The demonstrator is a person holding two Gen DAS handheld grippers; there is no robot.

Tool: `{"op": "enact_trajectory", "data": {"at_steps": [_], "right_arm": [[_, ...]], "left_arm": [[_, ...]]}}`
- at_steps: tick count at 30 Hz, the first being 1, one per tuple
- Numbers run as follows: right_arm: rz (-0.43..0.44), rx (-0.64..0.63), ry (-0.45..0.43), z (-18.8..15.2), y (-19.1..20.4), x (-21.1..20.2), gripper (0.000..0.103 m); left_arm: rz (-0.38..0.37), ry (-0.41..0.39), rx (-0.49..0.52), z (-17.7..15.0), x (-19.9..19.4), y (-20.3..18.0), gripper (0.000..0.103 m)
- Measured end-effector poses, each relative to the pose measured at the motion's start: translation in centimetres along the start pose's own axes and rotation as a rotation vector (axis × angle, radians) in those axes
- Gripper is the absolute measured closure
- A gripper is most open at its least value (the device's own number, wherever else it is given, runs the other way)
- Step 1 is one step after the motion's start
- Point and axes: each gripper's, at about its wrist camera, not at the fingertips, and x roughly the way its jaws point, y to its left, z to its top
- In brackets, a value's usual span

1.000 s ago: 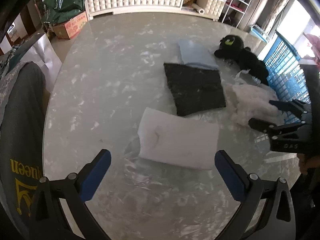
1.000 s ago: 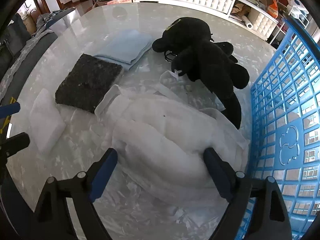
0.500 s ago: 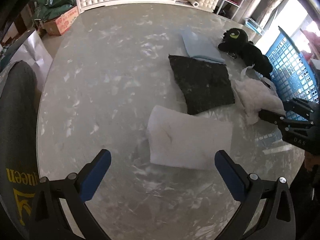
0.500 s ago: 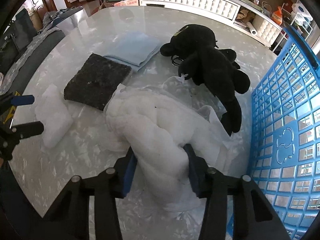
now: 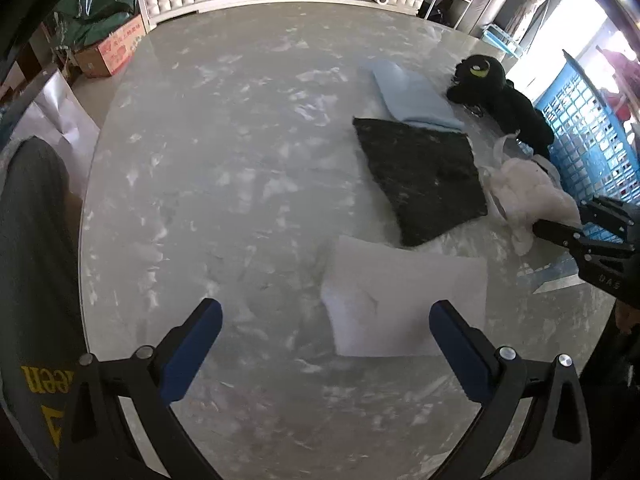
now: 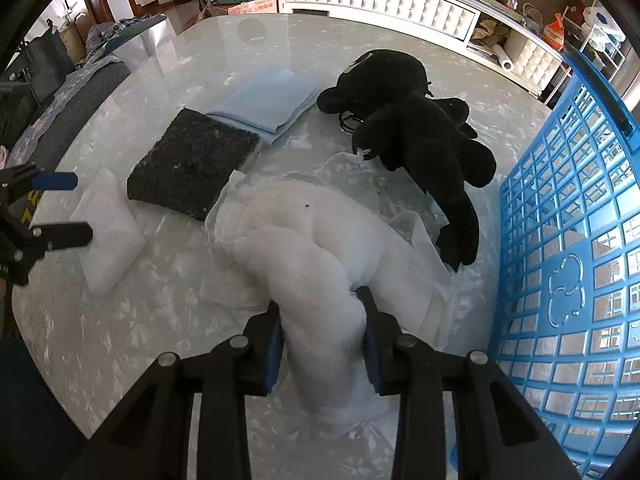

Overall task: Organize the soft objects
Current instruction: 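Grasp the white fluffy padded item with the right tool, then lift the white fluffy item and carry it over the blue basket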

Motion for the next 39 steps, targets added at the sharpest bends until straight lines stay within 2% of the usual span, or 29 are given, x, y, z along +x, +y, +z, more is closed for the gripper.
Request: {"op": "enact_trajectory", "data": {"at_steps": [3,6,9,13,15,16,17,19,21,23,28,29,33,39], "right_arm": [[0.002,-0.001,-0.001,0.0,0.1,0.0,0.071],[0.005,0.001,0.001,0.3,-0.1,0.2,0.071],[-0.002,-0.004,0.004,0.3,-0.1,0.2,0.071],[-0.007,-0.002,0.008,0.4,0.0,0.3,0.072],[-0.007,0.001,0.009,0.5,0.0,0.3,0.072],[-0.005,0.004,0.011,0.5,0.0,0.3,0.072],[-0.005,0.006,0.012,0.5,-0.1,0.3,0.072],[-0.004,0.01,0.015,0.6,-0.1,0.3,0.074],[0.006,0.013,0.015,0.7,-0.2,0.2,0.075],[0.025,0.02,0.01,0.7,-0.3,0.0,0.076],[0.021,0.018,-0.019,0.7,-0.4,-1.4,0.082],[0.021,0.016,-0.024,0.7,-0.4,-1.7,0.083],[0.041,0.0,-0.038,0.4,-0.1,-2.9,0.085],[0.061,-0.022,-0.082,0.2,0.0,-6.1,0.085]], "left_arm": [[-0.025,0.01,-0.014,0.1,0.0,1.2,0.0],[-0.004,0.009,-0.005,0.0,0.0,1.2,0.003],[-0.007,0.009,0.001,0.1,0.0,0.6,0.01],[-0.015,0.039,0.048,0.2,0.1,-1.2,0.013],[-0.004,0.047,0.06,0.4,0.5,-1.9,0.021],[-0.004,0.047,0.062,0.5,0.5,-2.0,0.031],[-0.011,0.046,0.059,0.6,0.4,-2.1,0.045],[-0.043,0.044,0.056,0.6,0.1,-2.5,0.058],[-0.088,0.046,0.056,0.3,-0.3,-2.9,0.063],[-0.091,0.031,0.071,0.0,-0.3,-3.4,0.067],[-0.137,0.019,-0.018,-0.6,-0.6,-2.9,0.075],[-0.129,0.011,-0.026,-0.8,-0.8,-3.0,0.084],[-0.105,-0.012,-0.042,-1.4,-1.7,-3.8,0.085],[-0.126,-0.034,-0.075,-2.7,-3.2,-4.5,0.086]]}}
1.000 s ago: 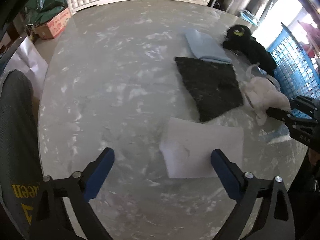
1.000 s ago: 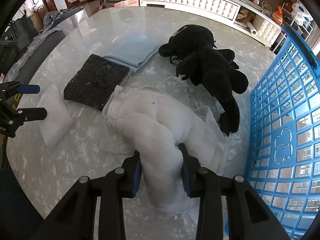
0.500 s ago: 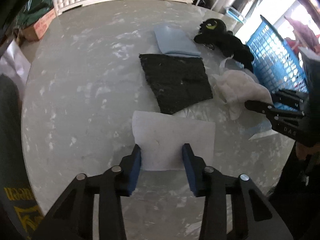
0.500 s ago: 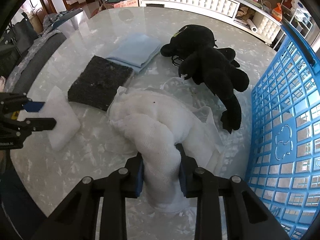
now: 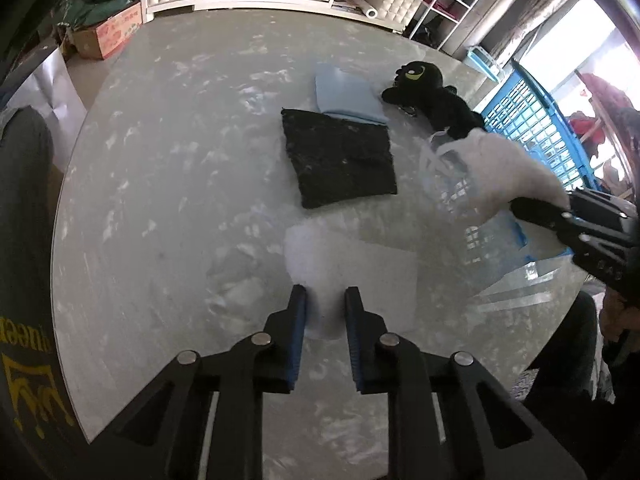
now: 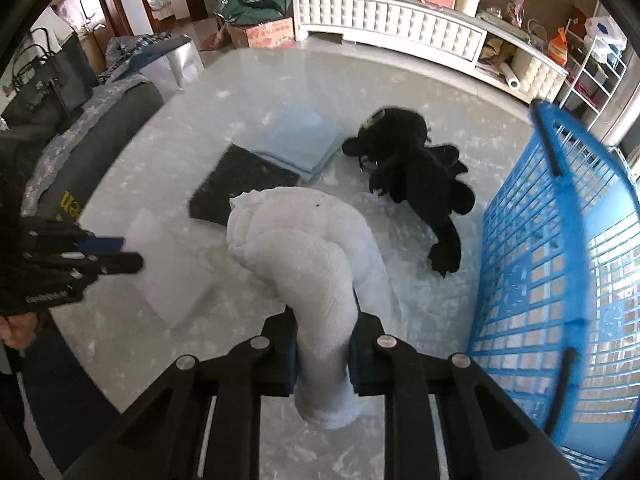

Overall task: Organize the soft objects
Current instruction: 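Lift the white fluffy item and carry it over the blue basket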

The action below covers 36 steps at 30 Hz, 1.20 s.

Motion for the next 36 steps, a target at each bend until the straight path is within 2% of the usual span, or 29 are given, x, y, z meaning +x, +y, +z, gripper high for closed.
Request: {"op": "enact_trajectory", "data": {"at_steps": [4,10,17,21,28,33,36], "right_arm": [[0.004,-0.012,-0.043,0.3,-0.2,-2.9,0.085],[-0.014,-0.021,-0.108,1.1,-1.5,-7.5,0.085],[-0.083,0.005,-0.184,2.1,-5.7,-12.2,0.085],[-0.129,0.04,-0.204,2.1,-8.7,-13.0,0.085],[-0.206,0.103,-0.187,1.5,-12.5,-12.3,0.085],[-0.204,0.165,-0.116,1.3,-15.1,-9.2,0.085],[-0.213,0.167,-0.052,1.1,-15.4,-6.3,0.085]], "left_arm": [[-0.016,-0.014,-0.02,-0.7,-0.8,-0.8,0.086],[-0.013,-0.026,0.013,-1.2,-2.1,-2.8,0.086],[-0.03,-0.026,0.032,-1.1,-1.8,-5.0,0.087],[-0.045,-0.028,0.044,-1.0,-1.6,-6.1,0.087],[-0.055,-0.018,0.054,-1.0,-0.8,-7.1,0.087],[-0.054,-0.006,0.045,-1.1,-0.1,-7.0,0.087],[-0.054,-0.002,0.035,-1.2,0.2,-6.7,0.088]]}}
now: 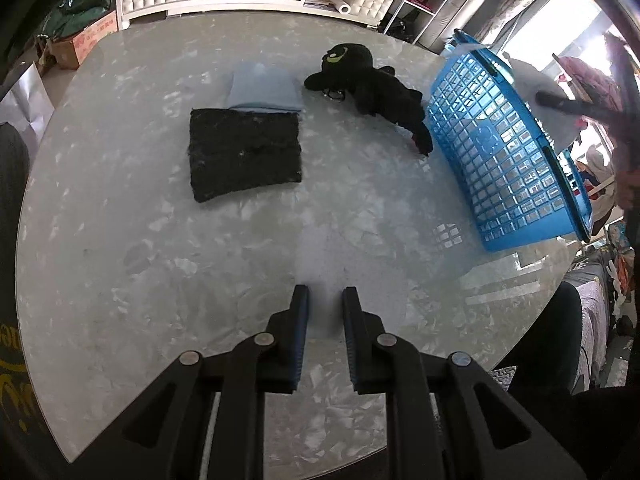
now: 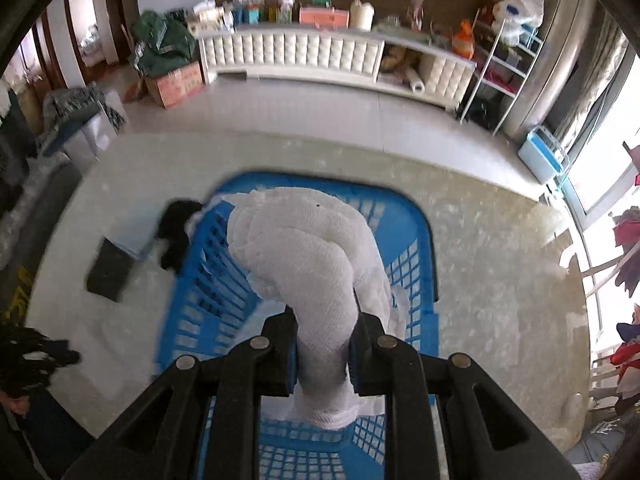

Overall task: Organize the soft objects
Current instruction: 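Lift the white fluffy item and carry it over the blue basket, then open the right tool to drop the white fluffy item into the basket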

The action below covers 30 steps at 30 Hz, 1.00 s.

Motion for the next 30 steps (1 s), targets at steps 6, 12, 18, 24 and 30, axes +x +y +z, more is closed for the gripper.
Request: {"op": "enact_trajectory", "data": {"at_steps": [6,12,18,24,30], "right_arm": [[-0.016,0.019,0.131,-0.9,0.3,4.6,0.085],[-0.014,-0.008,0.191,-1.5,1.1,6.4,0.085],[-0.032,-0.032,0.211,-1.5,2.0,6.7,0.082],[-0.028,-0.042,0.183,-1.6,2.6,4.7,0.044],[-0.037,-0.07,0.091,-2.4,3.8,0.4,0.007]], "left_arm": [[0.005,-0.001,-0.015,-0.1,0.0,0.5,0.087],[0.009,-0.009,-0.02,0.0,-0.5,0.5,0.087],[0.004,-0.027,-0.022,0.0,-1.3,0.5,0.088],[0.0,-0.047,-0.005,0.3,-2.5,-0.3,0.088],[0.002,-0.071,0.016,0.8,-3.8,-1.7,0.088]]}}
